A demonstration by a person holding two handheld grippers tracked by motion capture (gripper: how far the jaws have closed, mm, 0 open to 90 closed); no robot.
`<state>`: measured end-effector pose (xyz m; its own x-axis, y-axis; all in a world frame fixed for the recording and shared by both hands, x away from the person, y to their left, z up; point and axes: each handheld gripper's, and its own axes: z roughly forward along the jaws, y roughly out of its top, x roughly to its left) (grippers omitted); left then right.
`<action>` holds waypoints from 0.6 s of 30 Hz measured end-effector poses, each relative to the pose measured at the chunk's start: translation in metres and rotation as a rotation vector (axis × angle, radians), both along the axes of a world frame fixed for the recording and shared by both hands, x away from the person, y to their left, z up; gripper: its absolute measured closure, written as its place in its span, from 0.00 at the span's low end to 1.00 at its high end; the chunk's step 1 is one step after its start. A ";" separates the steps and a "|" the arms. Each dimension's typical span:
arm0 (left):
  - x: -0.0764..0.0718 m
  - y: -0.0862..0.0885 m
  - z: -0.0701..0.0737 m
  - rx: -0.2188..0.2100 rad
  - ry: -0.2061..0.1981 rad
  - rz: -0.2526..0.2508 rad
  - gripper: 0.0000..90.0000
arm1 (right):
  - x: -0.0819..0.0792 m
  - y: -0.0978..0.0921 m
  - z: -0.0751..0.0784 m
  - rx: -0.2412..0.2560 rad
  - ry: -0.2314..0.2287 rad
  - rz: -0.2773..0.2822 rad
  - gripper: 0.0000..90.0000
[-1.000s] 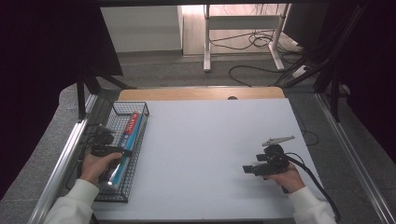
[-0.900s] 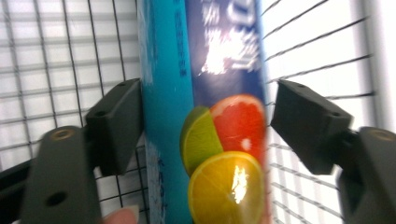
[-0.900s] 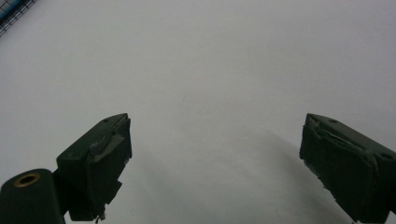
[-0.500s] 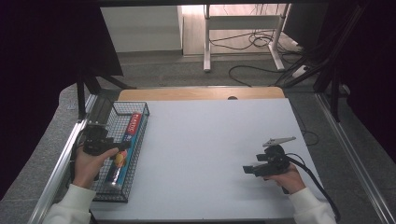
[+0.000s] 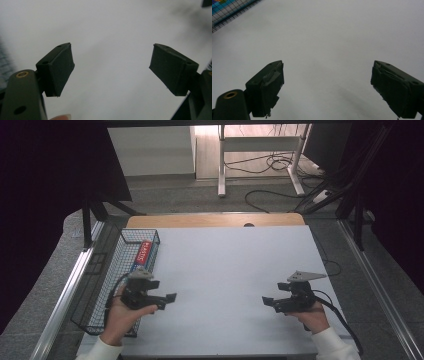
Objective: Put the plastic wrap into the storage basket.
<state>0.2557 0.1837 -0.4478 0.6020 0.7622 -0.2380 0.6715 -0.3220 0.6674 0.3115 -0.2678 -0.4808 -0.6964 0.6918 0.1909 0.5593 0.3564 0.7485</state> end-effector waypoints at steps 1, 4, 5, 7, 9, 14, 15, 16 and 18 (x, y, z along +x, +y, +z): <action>-0.003 -0.007 -0.003 0.001 0.001 -0.031 0.21 | -0.003 0.000 0.001 -0.001 -0.016 -0.002 0.14; -0.009 -0.021 -0.010 -0.005 -0.017 -0.065 0.22 | -0.013 0.001 0.002 -0.012 -0.060 -0.007 0.14; -0.010 -0.024 -0.012 0.009 -0.022 -0.066 0.22 | -0.016 0.001 0.002 -0.013 -0.067 -0.002 0.14; -0.010 -0.025 -0.015 0.008 -0.024 -0.055 0.22 | -0.022 0.002 0.001 -0.018 -0.081 0.008 0.14; -0.010 -0.025 -0.019 0.002 -0.021 -0.045 0.22 | -0.029 0.004 -0.001 -0.023 -0.088 0.017 0.15; -0.007 -0.022 -0.030 0.010 -0.002 -0.025 0.22 | -0.041 0.008 -0.010 -0.071 -0.089 0.027 0.15; -0.006 -0.022 -0.032 0.011 0.003 -0.023 0.22 | -0.041 0.008 -0.010 -0.071 -0.084 0.024 0.15; -0.005 -0.022 -0.033 0.015 0.010 -0.023 0.22 | -0.040 0.007 -0.010 -0.071 -0.083 0.021 0.15; -0.005 -0.022 -0.034 0.015 0.010 -0.021 0.22 | -0.039 0.007 -0.010 -0.079 -0.091 0.014 0.15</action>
